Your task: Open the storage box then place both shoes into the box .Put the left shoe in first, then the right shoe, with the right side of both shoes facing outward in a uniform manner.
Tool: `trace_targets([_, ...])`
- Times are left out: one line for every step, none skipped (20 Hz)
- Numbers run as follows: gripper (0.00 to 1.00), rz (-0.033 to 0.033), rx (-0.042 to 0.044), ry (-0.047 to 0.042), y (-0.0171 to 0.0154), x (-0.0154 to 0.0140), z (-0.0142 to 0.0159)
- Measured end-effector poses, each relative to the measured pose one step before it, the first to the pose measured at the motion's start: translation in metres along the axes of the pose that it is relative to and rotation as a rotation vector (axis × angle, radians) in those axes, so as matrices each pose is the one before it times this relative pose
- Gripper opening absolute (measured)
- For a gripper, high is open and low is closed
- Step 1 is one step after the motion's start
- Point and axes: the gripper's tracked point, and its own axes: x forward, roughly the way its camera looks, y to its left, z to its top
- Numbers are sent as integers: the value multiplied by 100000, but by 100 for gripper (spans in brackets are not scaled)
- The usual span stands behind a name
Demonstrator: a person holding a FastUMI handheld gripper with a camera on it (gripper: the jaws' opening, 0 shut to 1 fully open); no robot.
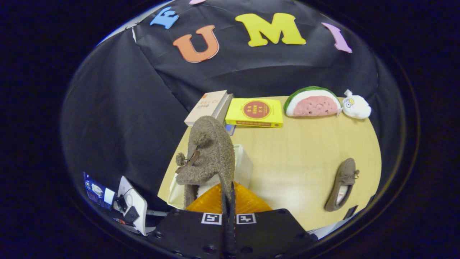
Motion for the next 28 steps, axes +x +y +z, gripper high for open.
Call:
trace_targets([0, 1436, 17, 738, 1550, 1131, -430])
trace_targets([0, 492, -346, -277, 1162, 1040, -240])
trace_targets([0, -552, -695, -37, 954, 1201, -224])
trace_targets([0, -524, 204, 284, 739, 1192, -299])
trace_targets([0, -420, 753, 648, 750, 1376, -526])
trace_targets([0, -348, 1431, 740, 497, 1329, -476])
trace_targets([0, -982, 1284, 909, 350, 1226, -493])
trace_targets([0, -1058, 802, 816, 70, 1195, -514])
trace_targets([0, -1193, 1095, 367, 85, 1070, -393])
trace_targets([0, -1388, 1423, -37, -108, 881, -319])
trace_targets([0, -1786, 1698, -285, -137, 967, -321])
trace_targets([0, -1977, 1448, -245, -238, 667, -398])
trace_targets([0, -2162, 1397, -47, -206, 707, -379])
trace_targets([0, -1733, 1607, -40, -86, 745, -442])
trace_targets([0, -912, 1522, 549, 362, 846, -477])
trace_targets([0, -458, 1366, 1200, 180, 800, -416])
trace_targets([0, -404, 851, 1668, 48, 617, -686])
trace_targets([0, -963, 745, 1439, 25, 731, -274])
trace_targets([0, -1357, 736, 1145, -67, 689, -183])
trace_targets([0, -1205, 204, 1433, 58, 650, -272])
trace_targets([0, -1048, -949, 2090, 475, 931, -220])
trace_targets([2, 299, -1170, 2208, 374, 374, -498])
trace_targets([2, 961, -1493, 1654, 532, 561, -359])
trace_targets([9, 1305, -1409, 1218, 527, 52, -294])
trace_targets([11, -443, -981, -257, 286, 383, -24])
trace_targets([16, -567, -803, -853, 36, -225, 196])
trace_targets([16, 140, -690, -680, 191, 21, 138])
trace_targets([18, 1477, -1025, -206, 388, -140, 80])
